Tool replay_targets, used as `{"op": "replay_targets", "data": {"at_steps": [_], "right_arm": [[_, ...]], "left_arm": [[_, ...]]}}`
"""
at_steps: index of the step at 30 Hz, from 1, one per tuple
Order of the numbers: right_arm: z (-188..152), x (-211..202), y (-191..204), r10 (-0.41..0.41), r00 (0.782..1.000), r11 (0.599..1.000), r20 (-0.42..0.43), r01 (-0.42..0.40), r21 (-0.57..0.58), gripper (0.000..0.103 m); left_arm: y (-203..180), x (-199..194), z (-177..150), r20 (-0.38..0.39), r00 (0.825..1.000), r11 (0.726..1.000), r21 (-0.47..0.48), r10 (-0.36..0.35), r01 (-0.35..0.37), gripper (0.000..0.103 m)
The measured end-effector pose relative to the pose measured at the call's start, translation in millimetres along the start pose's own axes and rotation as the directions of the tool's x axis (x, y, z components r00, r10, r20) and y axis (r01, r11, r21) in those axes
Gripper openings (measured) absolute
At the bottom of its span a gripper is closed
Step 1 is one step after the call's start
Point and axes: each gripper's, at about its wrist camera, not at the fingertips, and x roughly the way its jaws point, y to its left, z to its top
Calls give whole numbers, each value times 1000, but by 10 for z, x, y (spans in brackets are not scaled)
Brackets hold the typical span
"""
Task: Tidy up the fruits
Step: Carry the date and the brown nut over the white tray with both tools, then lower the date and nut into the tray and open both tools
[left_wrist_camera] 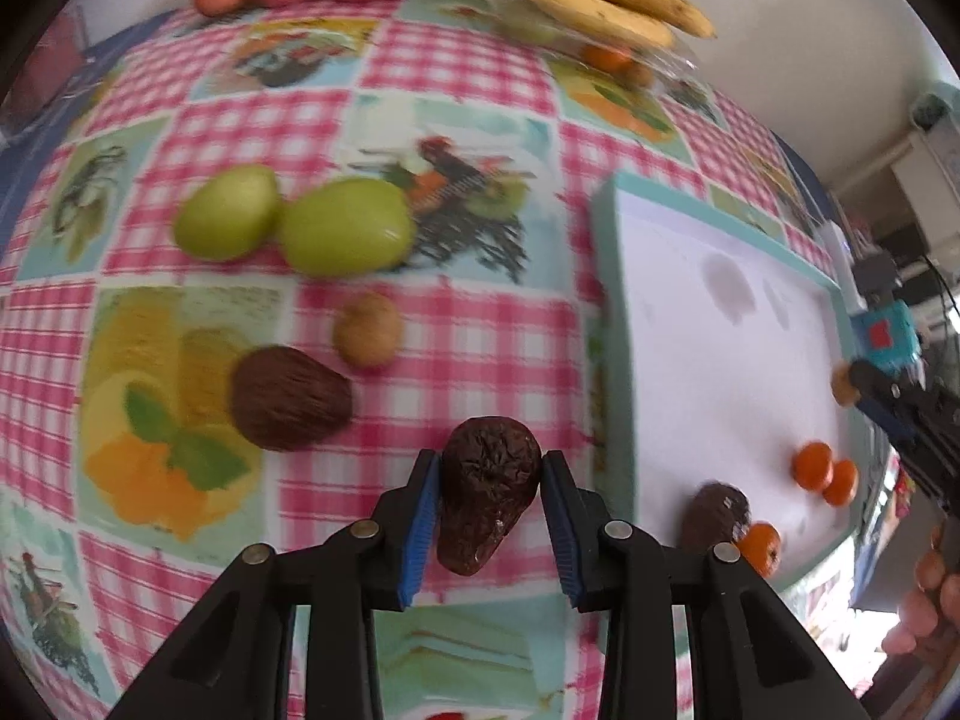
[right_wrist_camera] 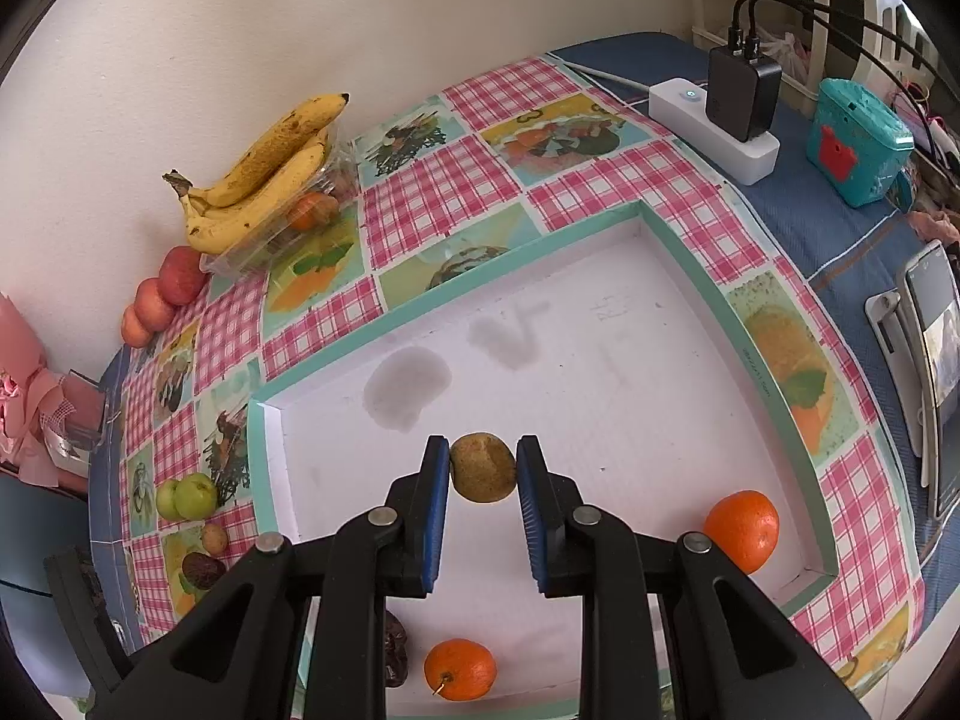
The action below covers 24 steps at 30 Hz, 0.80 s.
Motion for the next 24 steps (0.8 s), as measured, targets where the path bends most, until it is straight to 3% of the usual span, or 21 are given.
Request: {"op": "replay_targets", "data": {"at_steps": [5, 11, 18, 24], "right_arm": [[8, 33, -49, -21, 1000, 1000, -6, 21, 9, 24], [31, 51, -177, -54, 999, 998, -8, 54, 29, 24], [46, 87, -310, -80, 997, 995, -19, 81, 54, 24], [50, 120, -340, -93, 995, 994, -28, 95, 55, 24]], "left_arm": [[69, -230, 62, 76, 995, 996, -45, -69, 73, 36], [-161, -494, 111, 159, 972, 985, 21, -172, 171, 36], [-687, -346, 147, 149, 967, 972, 145, -205, 183, 36], [-899, -179, 155, 116, 967, 963, 171, -229, 207, 36]]}}
